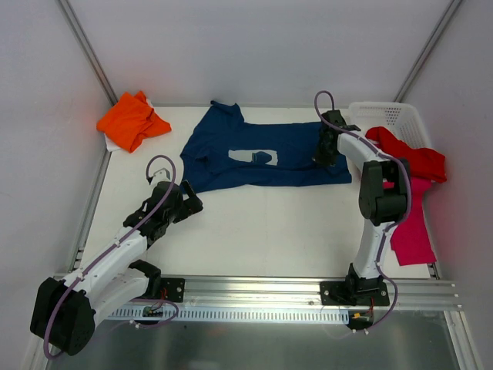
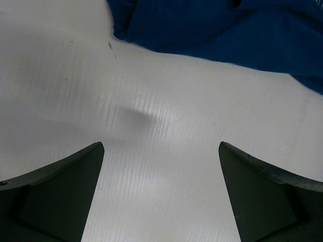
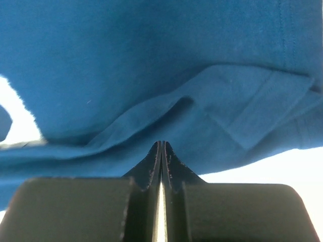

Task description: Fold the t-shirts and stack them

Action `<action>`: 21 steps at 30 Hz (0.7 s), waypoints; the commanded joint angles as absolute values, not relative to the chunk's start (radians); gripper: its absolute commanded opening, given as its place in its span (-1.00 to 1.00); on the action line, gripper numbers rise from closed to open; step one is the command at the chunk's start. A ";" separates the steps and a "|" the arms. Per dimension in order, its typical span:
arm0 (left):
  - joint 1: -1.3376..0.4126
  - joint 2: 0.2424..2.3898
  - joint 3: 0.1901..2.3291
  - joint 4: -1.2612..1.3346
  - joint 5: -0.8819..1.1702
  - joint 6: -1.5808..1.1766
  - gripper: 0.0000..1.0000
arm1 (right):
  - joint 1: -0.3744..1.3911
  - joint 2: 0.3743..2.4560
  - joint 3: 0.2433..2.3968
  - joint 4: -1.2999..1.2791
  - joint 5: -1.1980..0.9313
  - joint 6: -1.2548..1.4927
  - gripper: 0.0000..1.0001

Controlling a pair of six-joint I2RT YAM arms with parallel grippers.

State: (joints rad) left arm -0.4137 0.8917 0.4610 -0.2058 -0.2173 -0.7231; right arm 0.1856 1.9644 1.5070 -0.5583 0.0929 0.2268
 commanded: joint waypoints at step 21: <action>-0.423 0.974 0.477 -0.161 -0.247 -0.721 0.98 | 0.068 2.127 1.660 -0.560 0.077 0.224 -0.99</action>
